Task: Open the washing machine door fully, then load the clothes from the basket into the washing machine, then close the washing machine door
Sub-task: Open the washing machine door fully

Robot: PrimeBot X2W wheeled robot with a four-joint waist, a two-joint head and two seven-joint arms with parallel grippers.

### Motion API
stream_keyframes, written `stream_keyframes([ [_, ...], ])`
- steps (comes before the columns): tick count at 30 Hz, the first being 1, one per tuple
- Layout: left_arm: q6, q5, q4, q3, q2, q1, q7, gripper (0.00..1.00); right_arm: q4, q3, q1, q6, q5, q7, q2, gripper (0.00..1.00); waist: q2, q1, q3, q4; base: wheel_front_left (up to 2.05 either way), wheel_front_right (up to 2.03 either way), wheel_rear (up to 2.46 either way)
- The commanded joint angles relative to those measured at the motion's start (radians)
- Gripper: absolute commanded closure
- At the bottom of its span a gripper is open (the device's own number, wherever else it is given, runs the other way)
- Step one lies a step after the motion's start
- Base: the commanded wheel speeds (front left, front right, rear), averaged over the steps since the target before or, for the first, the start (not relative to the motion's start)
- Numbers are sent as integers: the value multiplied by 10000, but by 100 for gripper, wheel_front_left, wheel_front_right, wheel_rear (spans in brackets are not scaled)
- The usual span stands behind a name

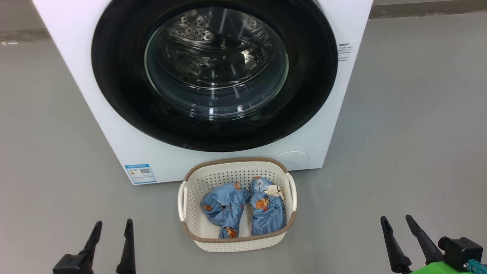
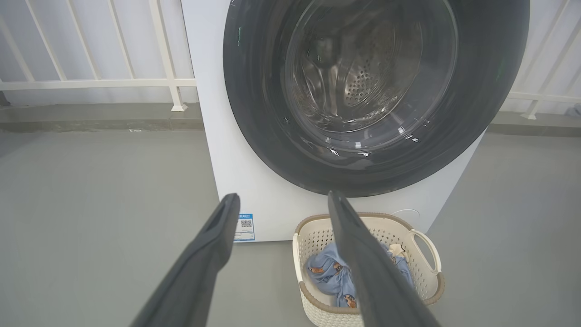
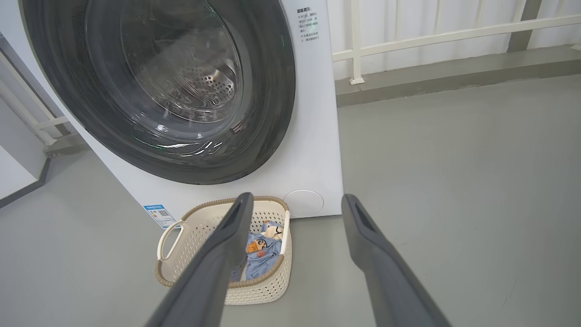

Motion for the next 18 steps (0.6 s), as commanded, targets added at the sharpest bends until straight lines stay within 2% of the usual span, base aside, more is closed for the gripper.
stream_keyframes([
  [1,-25,105,-233,354,54,-201,-134,0,-262,148,-19,16,-56,-122,-145,0,0,-1,12,11,98,98,-195],
  [18,-25,76,-239,476,-10,-269,-134,0,-309,95,-61,16,-102,-122,-65,0,0,-1,161,-4,121,121,-243],
])
